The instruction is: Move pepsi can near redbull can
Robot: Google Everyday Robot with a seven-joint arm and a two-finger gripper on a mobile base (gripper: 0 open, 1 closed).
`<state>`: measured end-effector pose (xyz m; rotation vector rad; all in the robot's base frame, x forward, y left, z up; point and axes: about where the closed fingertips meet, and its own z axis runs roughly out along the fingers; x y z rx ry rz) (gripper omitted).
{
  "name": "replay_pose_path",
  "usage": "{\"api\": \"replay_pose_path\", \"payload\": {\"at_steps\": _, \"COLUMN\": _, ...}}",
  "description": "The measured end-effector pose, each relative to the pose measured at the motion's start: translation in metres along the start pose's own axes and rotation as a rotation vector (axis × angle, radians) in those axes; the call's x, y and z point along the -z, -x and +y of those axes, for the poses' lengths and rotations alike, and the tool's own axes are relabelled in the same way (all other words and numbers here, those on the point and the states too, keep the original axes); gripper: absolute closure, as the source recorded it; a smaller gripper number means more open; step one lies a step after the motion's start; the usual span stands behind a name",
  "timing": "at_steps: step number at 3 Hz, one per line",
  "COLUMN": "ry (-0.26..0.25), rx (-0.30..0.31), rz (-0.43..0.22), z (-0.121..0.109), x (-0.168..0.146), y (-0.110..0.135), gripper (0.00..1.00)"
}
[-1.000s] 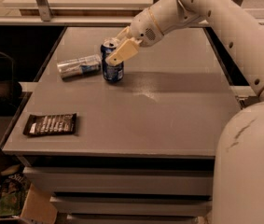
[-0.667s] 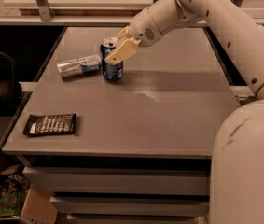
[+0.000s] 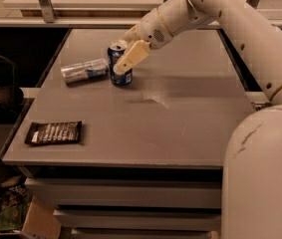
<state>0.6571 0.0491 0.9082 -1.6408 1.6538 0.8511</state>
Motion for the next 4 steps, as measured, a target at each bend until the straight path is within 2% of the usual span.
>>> {"api": "replay_pose_path", "payload": {"at_steps": 2, "ry": -0.009, "rx": 0.01, "rz": -0.002, "z": 0.002, "x": 0.007, "y": 0.003, "gripper": 0.0}}
{"api": "replay_pose_path", "payload": {"at_steps": 4, "ry": -0.057, "rx": 0.041, "rz": -0.02, "z": 0.003, "x": 0.031, "y": 0.012, "gripper": 0.0}}
